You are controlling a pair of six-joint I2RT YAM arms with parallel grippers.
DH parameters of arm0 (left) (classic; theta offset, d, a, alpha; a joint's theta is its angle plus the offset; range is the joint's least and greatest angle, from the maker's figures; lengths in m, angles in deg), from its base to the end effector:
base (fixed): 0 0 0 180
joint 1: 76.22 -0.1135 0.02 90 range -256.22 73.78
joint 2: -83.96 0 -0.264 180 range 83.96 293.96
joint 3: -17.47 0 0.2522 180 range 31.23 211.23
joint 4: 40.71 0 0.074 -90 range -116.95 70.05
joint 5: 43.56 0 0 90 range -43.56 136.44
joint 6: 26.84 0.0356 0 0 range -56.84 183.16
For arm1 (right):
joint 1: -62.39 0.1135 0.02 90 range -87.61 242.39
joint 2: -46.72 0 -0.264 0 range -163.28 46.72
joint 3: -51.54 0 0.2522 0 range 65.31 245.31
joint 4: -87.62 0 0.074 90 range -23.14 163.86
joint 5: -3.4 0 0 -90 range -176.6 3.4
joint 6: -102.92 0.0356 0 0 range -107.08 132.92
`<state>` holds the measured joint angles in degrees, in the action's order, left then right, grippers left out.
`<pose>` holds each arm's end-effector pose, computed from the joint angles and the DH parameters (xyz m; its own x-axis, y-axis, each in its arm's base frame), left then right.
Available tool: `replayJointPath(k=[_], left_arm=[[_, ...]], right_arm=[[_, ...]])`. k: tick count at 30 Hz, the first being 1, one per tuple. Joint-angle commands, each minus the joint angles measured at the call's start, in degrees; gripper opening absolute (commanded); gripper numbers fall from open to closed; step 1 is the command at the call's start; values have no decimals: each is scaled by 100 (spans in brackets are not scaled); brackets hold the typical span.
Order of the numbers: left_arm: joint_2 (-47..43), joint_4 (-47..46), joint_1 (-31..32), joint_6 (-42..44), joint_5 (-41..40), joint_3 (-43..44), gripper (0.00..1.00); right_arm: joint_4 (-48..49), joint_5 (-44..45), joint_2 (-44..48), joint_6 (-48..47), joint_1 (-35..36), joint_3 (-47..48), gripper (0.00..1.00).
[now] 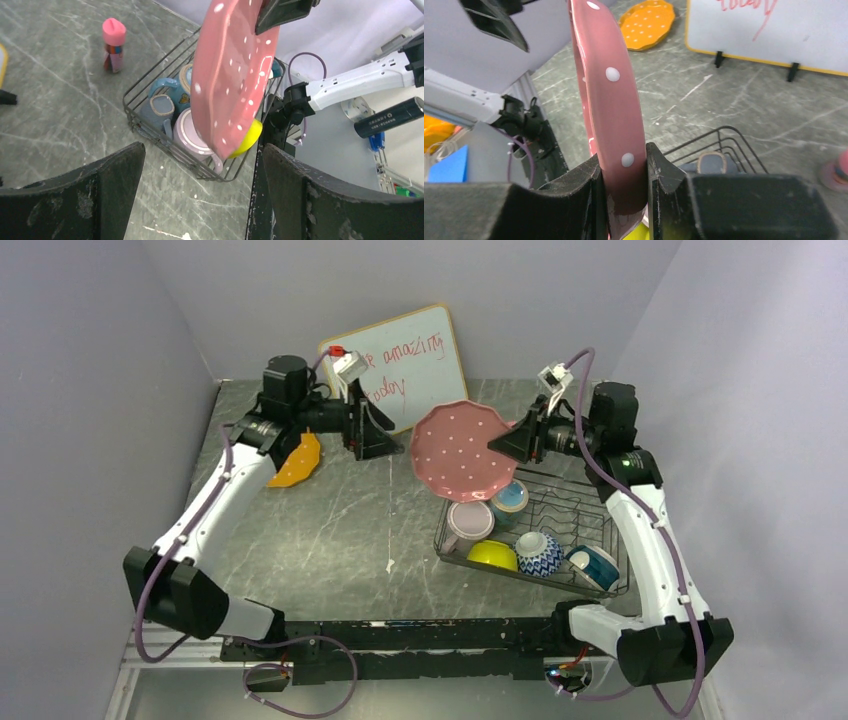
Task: Unload the mixed dishes from the dish rack
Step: Pick up the plate from the dish rack, then place the plate at the center of the board.
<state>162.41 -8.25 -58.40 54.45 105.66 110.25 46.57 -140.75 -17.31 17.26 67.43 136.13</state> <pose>0.2754 -0.1207 0.4059 -0.4343 0.0582 -0.8989 0.8783 0.2490 -0.4082 0.2260 0.0489 0.4062 -0.4088 0.0084 -0.9126 -0.7791 0.5175 0.3538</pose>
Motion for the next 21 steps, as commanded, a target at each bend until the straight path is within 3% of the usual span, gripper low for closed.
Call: replayJointPath(k=[1, 7, 21], left_arm=[[419, -435, 343, -18, 17, 212, 93], [712, -764, 629, -215, 85, 175, 85], [754, -1405, 661, -784, 539, -268, 12]], right_arm=[[1220, -726, -1, 611, 228, -4, 0], [1587, -862, -78, 802, 363, -339, 0], [1859, -1045, -231, 843, 463, -570, 0]])
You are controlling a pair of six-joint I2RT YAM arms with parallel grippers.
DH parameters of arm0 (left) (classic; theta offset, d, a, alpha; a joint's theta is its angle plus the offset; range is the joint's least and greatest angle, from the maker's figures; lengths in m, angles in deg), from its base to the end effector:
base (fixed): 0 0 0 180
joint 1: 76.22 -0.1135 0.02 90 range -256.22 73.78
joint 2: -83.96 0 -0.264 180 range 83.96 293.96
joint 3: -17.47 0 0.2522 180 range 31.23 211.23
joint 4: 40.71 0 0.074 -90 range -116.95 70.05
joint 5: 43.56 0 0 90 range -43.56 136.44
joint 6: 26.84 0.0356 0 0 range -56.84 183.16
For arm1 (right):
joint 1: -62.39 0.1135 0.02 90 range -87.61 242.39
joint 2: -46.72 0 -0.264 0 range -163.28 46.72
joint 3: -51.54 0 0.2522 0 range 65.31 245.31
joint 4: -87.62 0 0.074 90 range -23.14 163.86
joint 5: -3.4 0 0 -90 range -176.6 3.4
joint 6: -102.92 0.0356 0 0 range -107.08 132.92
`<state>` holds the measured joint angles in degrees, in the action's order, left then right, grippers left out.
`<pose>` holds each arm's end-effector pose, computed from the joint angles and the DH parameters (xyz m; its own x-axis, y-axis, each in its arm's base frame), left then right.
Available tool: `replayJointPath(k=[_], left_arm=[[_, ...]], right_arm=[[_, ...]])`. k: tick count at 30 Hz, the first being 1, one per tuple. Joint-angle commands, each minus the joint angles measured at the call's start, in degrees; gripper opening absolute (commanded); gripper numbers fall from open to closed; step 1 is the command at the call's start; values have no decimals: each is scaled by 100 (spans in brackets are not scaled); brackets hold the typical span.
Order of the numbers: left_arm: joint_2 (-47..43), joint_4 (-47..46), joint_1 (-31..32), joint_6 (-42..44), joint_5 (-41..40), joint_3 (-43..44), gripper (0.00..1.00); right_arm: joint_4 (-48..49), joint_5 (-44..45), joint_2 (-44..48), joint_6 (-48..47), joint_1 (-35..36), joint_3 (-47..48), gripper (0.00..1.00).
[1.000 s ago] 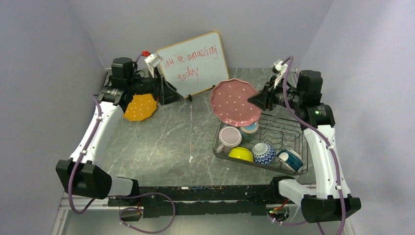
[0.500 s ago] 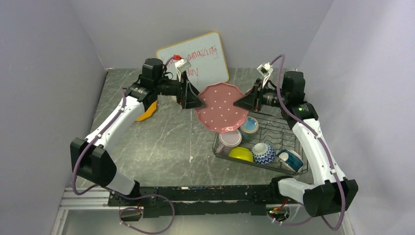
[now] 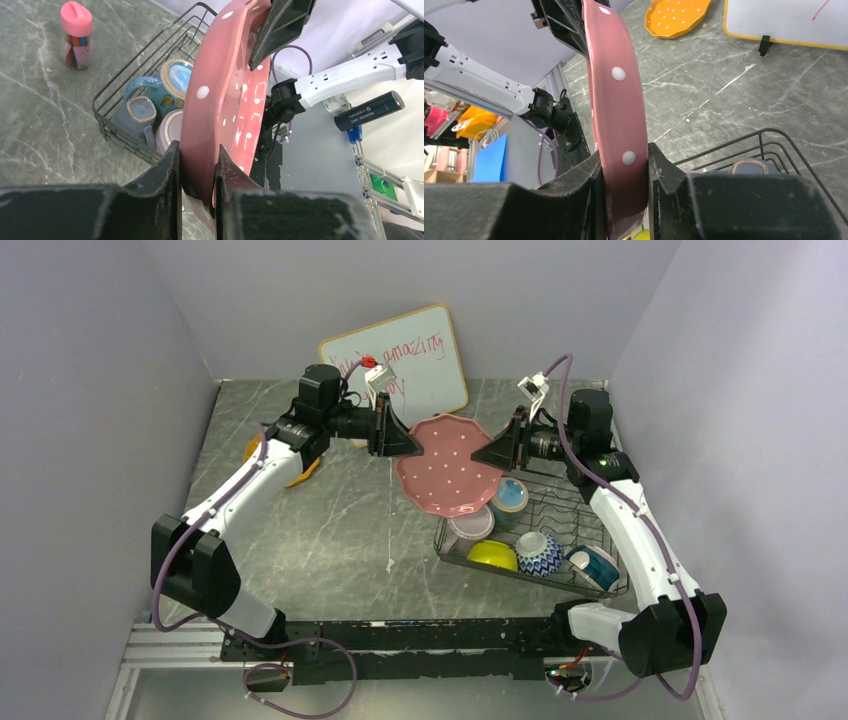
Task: Unload the mixed dishes from the dish rack
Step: Place the plate at the center of the board.
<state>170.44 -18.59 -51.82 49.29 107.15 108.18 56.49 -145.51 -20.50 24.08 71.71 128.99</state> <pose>0.2989 -0.1697 0.3675 -0.5012 0.0986 -0.8597 0.8630 0.1301 -0.4882 0.2440 0.0709 0.3687 -0.5144 0.0169 -0.8574 -0.7884 0.3840 0.4805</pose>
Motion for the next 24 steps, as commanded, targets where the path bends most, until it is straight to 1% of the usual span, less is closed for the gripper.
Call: replayJointPath(k=[1, 2, 4, 5, 7, 8, 9, 11, 13, 14, 17, 22, 23, 24], left_arm=[[-56, -385, 3, -280, 402, -84, 7], [-76, -398, 3, -299, 413, -98, 3], [-123, -485, 3, -425, 491, -160, 2], [-142, -558, -20, -530, 507, -194, 3], [-212, -752, -131, -924, 481, -302, 3], [-255, -958, -239, -1165, 434, -384, 3], [-304, -1307, -383, -1502, 410, -496, 3], [-395, -1973, -715, -2212, 382, -762, 3], [-464, -2340, -1023, -2672, 362, -947, 3], [-494, -2279, -1167, -2707, 340, -968, 2], [-616, -1683, -1596, -2453, 218, -879, 3], [-839, -1045, -2505, -2312, 230, -911, 3], [-881, -905, -2741, -2249, 227, -930, 2], [-933, -721, -3043, -2164, 208, -935, 3]], right_arm=[[866, -573, 82, 165, 35, 145, 0], [866, -569, 78, 180, 35, 145, 0], [879, -540, 78, 203, 35, 142, 0], [853, -507, 70, 196, 36, 149, 3], [728, -388, 61, 118, 34, 181, 20], [633, -313, 60, 63, 34, 213, 33], [535, -215, 60, 4, 35, 250, 45], [398, -42, 74, -93, 35, 267, 64], [309, 120, 99, -148, 37, 274, 78], [263, 179, 110, -187, 35, 286, 82], [36, 325, 161, -388, 37, 377, 89], [-410, 634, 437, -974, 35, 451, 91], [-510, 700, 497, -1062, 35, 452, 91], [-632, 770, 558, -1351, 39, 458, 91]])
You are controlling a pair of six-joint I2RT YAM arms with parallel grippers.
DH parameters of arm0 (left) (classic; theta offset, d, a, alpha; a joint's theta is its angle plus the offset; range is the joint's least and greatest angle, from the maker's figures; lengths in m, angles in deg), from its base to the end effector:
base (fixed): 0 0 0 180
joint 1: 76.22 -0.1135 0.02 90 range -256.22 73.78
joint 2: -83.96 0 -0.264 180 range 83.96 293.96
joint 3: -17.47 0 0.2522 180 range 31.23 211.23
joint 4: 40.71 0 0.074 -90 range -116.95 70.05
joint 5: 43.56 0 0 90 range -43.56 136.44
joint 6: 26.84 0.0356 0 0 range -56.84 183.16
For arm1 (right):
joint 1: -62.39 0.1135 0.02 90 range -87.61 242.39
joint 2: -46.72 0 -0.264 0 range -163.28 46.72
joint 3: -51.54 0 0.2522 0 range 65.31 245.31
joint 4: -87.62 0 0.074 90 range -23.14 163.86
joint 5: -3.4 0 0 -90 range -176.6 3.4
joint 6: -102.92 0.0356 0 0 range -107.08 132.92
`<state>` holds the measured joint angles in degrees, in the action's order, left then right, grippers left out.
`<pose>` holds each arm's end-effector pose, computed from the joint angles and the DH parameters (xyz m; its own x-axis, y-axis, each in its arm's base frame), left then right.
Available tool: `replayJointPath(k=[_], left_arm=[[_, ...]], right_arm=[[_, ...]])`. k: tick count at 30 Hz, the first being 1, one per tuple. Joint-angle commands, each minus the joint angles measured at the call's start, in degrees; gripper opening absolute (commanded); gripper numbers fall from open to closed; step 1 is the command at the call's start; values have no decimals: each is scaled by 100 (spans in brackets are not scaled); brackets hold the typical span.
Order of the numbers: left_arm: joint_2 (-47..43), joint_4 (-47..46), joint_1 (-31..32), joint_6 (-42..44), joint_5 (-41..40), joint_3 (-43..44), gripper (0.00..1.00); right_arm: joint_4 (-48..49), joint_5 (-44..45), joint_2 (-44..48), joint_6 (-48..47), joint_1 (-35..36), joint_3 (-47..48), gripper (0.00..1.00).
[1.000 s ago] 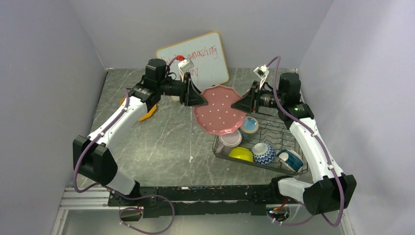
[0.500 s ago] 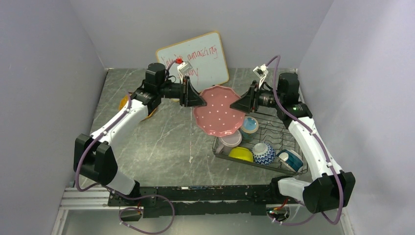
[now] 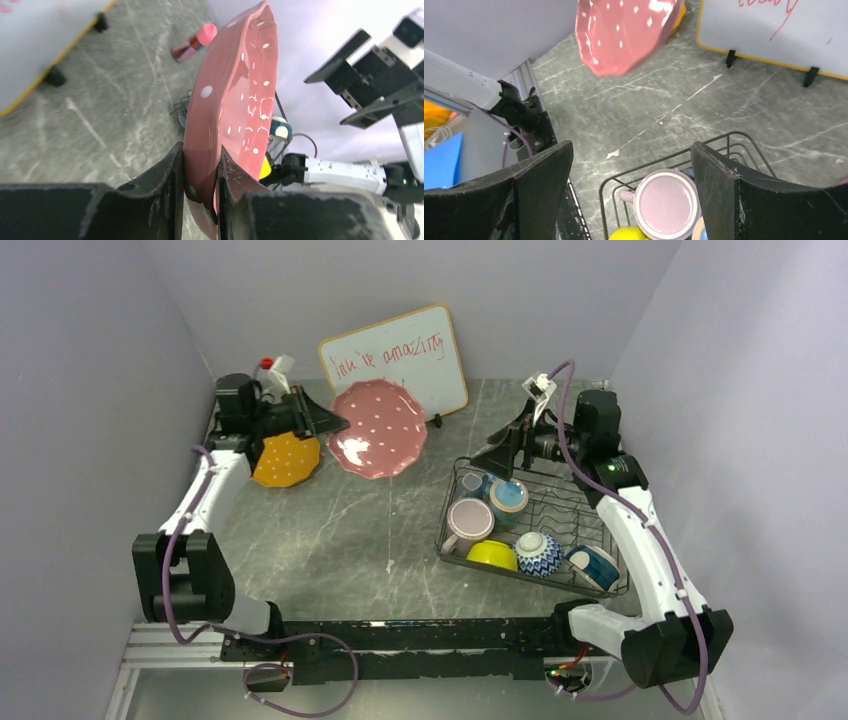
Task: Unload the mixed dishes from the dish rack
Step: Place the plate at the center of the board.
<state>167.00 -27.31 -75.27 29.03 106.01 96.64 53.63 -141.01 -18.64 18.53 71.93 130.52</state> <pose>0.3270 -0.0361 0.3312 -0.7123 -0.2724 -0.6468 0.5219 0.4107 -0.7477 0.2357 0.0690 0.3799 -0.4245 -0.0137 -0.9053 -0.8106 0.4511 0.3733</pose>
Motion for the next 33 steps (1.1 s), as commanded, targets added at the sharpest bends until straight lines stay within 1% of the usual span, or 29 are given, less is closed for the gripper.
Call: replayJointPath(k=[1, 8, 11, 13, 18, 27, 33], left_arm=[[-627, 417, -910, -43, 296, 218, 3], [-621, 1674, -2478, 595, 2, 299, 3], [-423, 1983, -3016, 790, -219, 351, 3], [-207, 2102, -3221, 947, -399, 433, 3], [406, 2311, -3328, 1311, -763, 676, 3], [1284, 1774, -3324, 1112, -1253, 773, 3], [1908, 1524, -3315, 1096, -1228, 873, 3]], right_arm=[[-461, 410, 433, -945, 15, 307, 91], [-1197, 1107, 801, -1792, 5, 206, 91], [-1244, 1309, 1007, -2018, 4, -5, 91], [-1233, 1382, 1101, -2098, -3, -158, 91], [-1140, 1414, 1264, -2151, -12, -455, 91], [-1023, 1478, 1406, -2140, -56, -683, 91], [-994, 1464, 1465, -2134, -98, -776, 91]])
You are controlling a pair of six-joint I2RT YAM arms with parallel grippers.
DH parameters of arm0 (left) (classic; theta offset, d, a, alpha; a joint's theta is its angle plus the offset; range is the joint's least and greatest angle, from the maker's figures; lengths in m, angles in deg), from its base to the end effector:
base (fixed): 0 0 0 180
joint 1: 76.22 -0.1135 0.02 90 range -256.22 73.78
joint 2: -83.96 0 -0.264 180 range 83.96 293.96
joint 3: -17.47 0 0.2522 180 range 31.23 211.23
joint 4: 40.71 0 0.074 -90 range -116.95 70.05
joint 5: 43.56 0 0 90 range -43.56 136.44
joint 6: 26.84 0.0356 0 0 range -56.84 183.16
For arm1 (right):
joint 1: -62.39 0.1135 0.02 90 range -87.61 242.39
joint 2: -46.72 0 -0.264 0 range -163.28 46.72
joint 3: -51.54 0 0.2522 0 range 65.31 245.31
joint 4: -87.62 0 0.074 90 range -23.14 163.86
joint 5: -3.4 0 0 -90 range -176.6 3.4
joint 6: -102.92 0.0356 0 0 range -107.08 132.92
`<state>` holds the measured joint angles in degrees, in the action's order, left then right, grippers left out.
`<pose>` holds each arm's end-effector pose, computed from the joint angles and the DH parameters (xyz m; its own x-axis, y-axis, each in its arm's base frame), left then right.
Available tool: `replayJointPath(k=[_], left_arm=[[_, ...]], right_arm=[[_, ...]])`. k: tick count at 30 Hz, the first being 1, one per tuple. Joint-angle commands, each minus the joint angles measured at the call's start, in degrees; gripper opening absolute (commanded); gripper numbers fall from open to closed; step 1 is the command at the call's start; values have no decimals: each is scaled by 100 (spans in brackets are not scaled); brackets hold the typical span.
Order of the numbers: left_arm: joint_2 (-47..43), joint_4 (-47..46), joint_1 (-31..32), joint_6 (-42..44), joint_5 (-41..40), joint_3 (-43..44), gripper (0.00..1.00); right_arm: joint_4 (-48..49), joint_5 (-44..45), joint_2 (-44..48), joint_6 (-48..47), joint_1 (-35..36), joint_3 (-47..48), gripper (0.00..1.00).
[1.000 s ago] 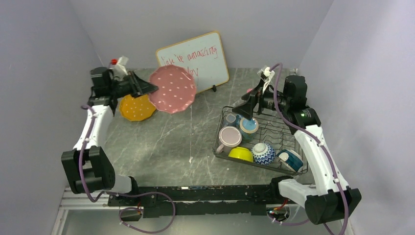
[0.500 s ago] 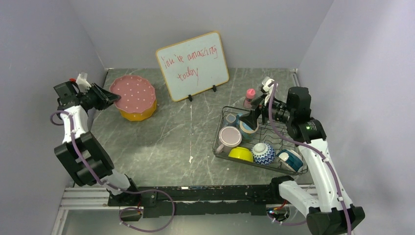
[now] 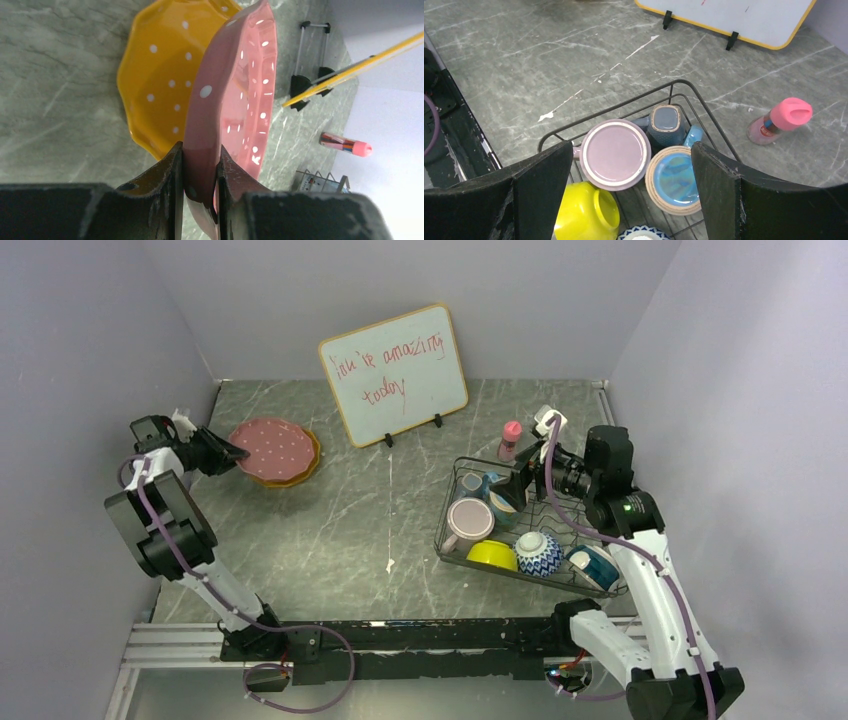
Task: Unload the mixed dishes from the dish rack
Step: Place the plate at the center of the board.
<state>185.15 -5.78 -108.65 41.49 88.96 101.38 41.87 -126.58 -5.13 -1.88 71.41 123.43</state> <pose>0.3281 0.1800 0.2184 -0.6030 -0.7056 -0.3722 -0.2888 0.6280 -0.7226 0.1792 0.0516 0.3636 -0.2375 -0.2359 -0.9423 -0.7784 0.6266 0.0393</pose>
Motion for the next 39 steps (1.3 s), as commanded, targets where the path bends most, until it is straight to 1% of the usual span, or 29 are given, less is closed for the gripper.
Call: replayJointPath(k=[1, 5, 12, 15, 20, 29, 33, 39], left_arm=[[169, -707, 21, -197, 504, 382, 3], [430, -1049, 67, -350, 543, 353, 3], [697, -1349, 246, -442, 393, 368, 3], [785, -1379, 310, -448, 324, 369, 6], [903, -1237, 355, -272, 219, 373, 20], [947, -591, 364, 517, -154, 472, 43], [972, -328, 364, 795, -246, 529, 50], [1026, 287, 362, 1214, -523, 798, 57]], right_arm=[[177, 13, 120, -92, -49, -73, 91], [192, -24, 110, -92, -69, -90, 91], [213, -38, 79, -91, -93, -126, 91], [206, -44, 79, -101, -99, -126, 91], [140, -24, 63, -147, -107, -118, 91], [-287, 236, -63, -403, -103, 10, 91], [-457, 335, -126, -507, -104, 36, 91], [-653, 515, -181, -607, -97, 75, 92]])
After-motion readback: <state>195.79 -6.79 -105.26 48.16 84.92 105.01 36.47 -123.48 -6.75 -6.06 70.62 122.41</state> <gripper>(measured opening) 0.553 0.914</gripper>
